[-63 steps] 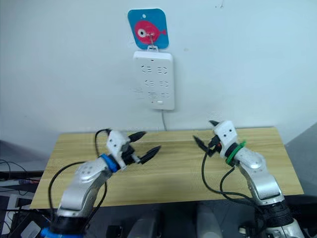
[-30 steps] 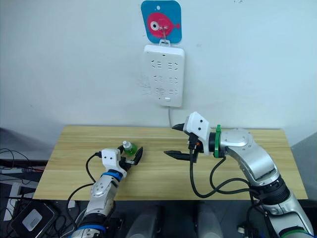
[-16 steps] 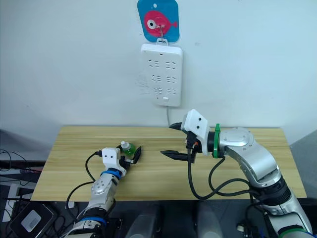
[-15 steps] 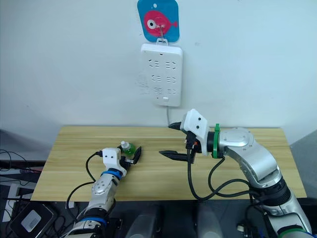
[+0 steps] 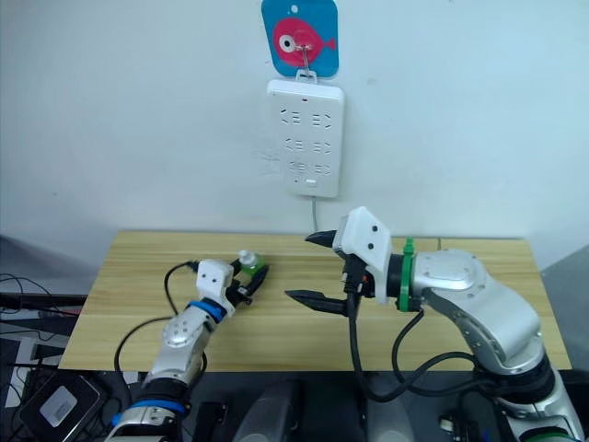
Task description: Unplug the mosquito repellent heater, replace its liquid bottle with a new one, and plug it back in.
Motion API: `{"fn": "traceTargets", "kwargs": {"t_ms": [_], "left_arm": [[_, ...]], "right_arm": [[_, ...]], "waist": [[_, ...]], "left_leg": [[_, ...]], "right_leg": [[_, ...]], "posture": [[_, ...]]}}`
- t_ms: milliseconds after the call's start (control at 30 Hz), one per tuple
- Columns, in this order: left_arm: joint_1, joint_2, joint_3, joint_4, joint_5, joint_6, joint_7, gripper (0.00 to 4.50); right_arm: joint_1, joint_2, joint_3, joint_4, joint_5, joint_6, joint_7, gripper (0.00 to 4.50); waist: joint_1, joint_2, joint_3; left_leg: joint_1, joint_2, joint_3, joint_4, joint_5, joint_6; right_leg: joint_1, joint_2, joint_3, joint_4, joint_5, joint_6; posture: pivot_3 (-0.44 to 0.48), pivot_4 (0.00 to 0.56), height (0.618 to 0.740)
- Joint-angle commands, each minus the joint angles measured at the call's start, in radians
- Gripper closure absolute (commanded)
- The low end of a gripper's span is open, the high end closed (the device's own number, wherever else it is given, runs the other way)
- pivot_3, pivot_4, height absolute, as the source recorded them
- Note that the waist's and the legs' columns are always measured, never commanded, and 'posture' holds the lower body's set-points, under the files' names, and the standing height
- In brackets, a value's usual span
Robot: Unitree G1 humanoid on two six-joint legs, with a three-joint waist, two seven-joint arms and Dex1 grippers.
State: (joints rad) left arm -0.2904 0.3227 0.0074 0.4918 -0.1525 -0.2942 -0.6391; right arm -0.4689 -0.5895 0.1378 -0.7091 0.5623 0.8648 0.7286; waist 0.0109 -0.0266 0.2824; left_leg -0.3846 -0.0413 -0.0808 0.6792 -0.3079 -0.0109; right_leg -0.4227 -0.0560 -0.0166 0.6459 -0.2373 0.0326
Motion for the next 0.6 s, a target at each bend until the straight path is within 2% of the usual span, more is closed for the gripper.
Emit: {"fn": "traceTargets", "kwargs": {"t_ms": [33, 167, 233, 400, 600], "left_arm": [[-0.017, 0.086, -0.114, -0.285, -0.086, 0.222, -0.247, 2.23], [-0.102, 0.193, -0.187, -0.437, -0.182, 0.441, -0.47, 2.23], [-0.149, 0.217, -0.207, -0.454, -0.208, 0.497, -0.54, 2.23], [-0.246, 0.208, -0.221, -0.386, -0.203, 0.507, -0.627, 2.23], [-0.293, 0.188, -0.22, -0.342, -0.199, 0.496, -0.672, 2.23]], "right_arm": [[0.025, -0.041, -0.046, -0.056, 0.015, -0.006, -0.006, 0.0], [0.018, -0.005, -0.039, -0.049, 0.042, 0.012, -0.054, 0.0], [0.017, 0.027, -0.029, -0.036, 0.041, 0.016, -0.083, 0.0], [0.016, 0.094, 0.013, 0.016, -0.004, -0.024, -0.13, 0.0], [0.032, 0.129, 0.044, 0.134, -0.069, -0.125, -0.123, 0.0]], "waist": [[0.003, 0.0, 0.0], [0.004, 0.001, 0.0], [0.002, 0.001, -0.001], [0.001, 0.002, -0.002], [-0.009, 0.002, -0.003]], "left_leg": [[0.0, 0.0, 0.0, 0.0, 0.0, 0.0], [0.0, 0.0, 0.0, 0.0, 0.0, 0.0], [0.0, 0.001, 0.0, 0.0, 0.001, -0.002], [0.0, 0.0, 0.001, 0.0, 0.002, -0.003], [0.0, 0.0, 0.001, 0.001, 0.002, -0.003]], "right_leg": [[0.0, 0.0, 0.0, 0.0, 0.0, 0.0], [0.0, 0.001, 0.0, 0.0, 0.0, 0.0], [-0.001, 0.001, -0.001, 0.001, 0.0, 0.0], [-0.001, 0.001, 0.0, 0.002, 0.0, 0.0], [-0.001, 0.001, 0.0, 0.002, 0.0, 0.0]], "posture": [[0.077, 0.266, 0.74], [0.072, 0.244, 0.74], [0.065, 0.24, 0.74], [0.038, 0.222, 0.74], [0.017, 0.218, 0.74]]}}
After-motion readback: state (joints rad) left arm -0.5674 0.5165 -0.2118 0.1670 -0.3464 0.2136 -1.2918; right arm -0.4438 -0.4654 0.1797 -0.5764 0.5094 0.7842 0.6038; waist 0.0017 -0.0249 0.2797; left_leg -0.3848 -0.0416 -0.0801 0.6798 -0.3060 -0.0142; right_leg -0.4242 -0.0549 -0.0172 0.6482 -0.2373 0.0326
